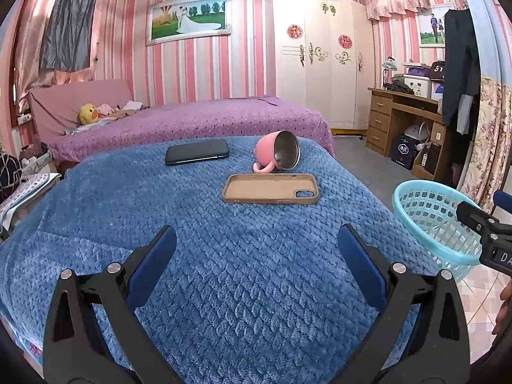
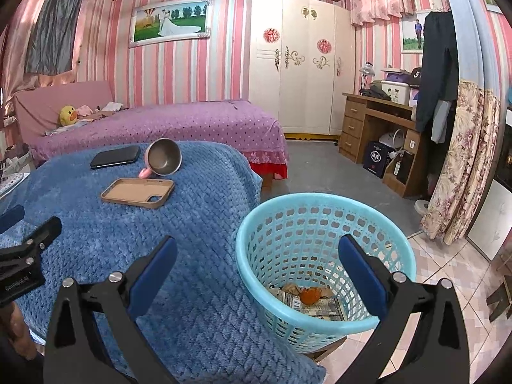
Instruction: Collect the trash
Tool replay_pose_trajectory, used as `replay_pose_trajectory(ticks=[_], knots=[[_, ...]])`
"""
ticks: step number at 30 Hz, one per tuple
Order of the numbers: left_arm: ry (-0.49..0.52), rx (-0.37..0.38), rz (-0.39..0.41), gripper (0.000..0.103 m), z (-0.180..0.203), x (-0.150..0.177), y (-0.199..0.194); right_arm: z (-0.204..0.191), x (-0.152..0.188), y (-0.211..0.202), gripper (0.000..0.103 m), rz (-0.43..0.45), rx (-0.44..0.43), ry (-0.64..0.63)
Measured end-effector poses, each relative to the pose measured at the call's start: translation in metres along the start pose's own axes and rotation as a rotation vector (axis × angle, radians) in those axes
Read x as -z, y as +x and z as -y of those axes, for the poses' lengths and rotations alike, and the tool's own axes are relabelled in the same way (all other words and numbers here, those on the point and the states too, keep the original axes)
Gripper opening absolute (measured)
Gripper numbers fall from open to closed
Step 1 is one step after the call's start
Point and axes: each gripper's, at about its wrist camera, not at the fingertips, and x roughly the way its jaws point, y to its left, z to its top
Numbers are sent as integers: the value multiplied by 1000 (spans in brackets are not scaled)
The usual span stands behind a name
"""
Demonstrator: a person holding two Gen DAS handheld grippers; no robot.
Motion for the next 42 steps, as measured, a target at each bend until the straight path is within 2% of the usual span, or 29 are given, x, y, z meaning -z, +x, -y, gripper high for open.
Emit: replay_pose_trajectory(ticks=[10, 42], knots=[[-8, -1, 12, 98, -2, 0, -4, -8, -1, -7, 98, 17, 2, -31], [-9, -20, 19, 98, -6, 0, -3, -10, -2, -12, 98, 27, 11, -23]])
